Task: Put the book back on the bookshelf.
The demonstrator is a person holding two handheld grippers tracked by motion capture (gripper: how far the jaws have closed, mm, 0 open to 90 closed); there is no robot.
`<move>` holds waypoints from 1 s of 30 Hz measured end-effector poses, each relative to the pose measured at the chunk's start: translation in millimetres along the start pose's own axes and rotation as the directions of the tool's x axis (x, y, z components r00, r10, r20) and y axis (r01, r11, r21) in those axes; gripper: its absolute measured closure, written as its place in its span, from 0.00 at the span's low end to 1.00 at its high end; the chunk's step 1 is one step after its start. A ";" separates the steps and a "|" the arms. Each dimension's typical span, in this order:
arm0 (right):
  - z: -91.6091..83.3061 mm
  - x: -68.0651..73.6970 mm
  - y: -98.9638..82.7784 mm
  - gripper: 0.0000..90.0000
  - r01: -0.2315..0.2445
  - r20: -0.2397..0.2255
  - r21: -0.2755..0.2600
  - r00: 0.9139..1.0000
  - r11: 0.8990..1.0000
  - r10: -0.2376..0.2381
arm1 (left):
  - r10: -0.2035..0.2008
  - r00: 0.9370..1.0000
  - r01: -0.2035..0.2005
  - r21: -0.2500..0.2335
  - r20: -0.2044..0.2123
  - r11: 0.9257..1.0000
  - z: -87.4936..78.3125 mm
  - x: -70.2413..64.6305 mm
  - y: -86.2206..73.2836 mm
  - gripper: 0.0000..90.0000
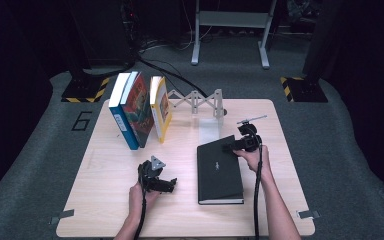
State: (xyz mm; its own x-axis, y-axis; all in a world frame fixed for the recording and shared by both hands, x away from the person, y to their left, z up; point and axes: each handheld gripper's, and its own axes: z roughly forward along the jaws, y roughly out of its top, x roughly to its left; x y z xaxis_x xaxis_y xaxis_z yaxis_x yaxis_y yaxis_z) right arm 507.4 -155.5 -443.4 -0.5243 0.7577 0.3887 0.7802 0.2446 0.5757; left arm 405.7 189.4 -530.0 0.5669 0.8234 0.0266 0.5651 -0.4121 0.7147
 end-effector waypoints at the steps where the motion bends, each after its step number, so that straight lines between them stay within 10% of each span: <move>1: 0.6 0.5 0.7 0.61 -0.002 0.003 0.001 1.000 1.000 0.002 | 0.000 1.000 0.000 0.000 0.000 1.000 0.0 0.0 0.0 0.01; 11: -6.1 8.8 5.3 0.83 -0.039 -0.076 -0.060 0.996 0.997 0.034 | 0.000 1.000 0.000 0.000 0.000 1.000 0.0 -0.1 0.0 0.01; 30: -20.9 40.6 24.3 0.83 0.128 0.098 0.047 0.986 0.991 -0.132 | 0.004 1.000 -0.004 0.004 0.002 1.000 -0.7 -0.3 -0.4 0.01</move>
State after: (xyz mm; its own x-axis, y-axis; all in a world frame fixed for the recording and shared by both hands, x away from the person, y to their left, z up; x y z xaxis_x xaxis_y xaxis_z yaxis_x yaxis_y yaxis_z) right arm 497.9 -131.3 -398.6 -0.5865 0.7746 0.2367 0.7220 0.3675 0.5863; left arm 404.9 189.6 -529.8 0.5703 0.8210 0.0281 0.5653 -0.4170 0.7117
